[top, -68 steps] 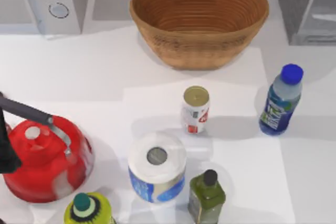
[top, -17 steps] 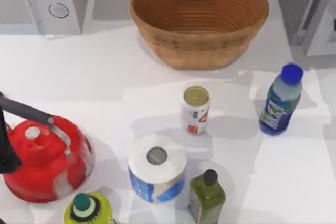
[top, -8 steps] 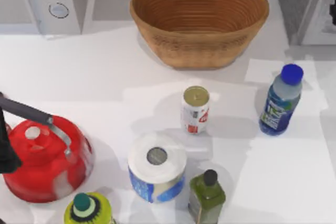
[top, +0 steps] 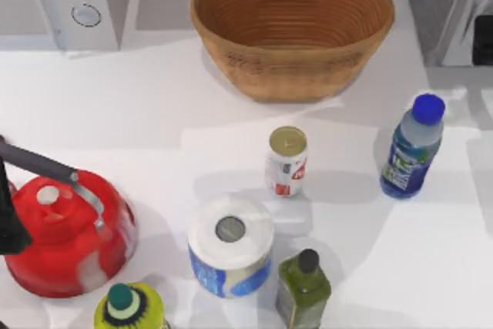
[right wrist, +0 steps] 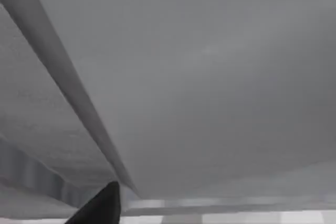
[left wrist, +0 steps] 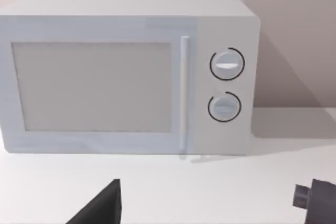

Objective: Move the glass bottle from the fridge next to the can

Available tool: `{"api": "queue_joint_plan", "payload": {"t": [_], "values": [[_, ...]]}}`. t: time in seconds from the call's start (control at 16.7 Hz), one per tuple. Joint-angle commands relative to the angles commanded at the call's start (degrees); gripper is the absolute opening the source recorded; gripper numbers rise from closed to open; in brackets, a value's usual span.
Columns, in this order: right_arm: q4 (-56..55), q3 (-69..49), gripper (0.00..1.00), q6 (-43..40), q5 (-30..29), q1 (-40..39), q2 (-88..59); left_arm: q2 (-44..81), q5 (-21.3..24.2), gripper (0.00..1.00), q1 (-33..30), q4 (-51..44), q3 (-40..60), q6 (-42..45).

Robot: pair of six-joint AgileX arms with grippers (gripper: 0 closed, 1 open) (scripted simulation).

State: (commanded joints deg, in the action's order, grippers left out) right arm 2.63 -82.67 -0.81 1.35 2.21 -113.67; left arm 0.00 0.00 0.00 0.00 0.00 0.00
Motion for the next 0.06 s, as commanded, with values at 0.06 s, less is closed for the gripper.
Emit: {"api": "queue_joint_plan", "payload": {"t": [0.06], "values": [[0.01, -0.04, 1.0, 0.0, 0.0, 0.0, -0.04, 0.0, 0.0, 1.0, 0.0, 0.0, 0.0, 0.0]]}}
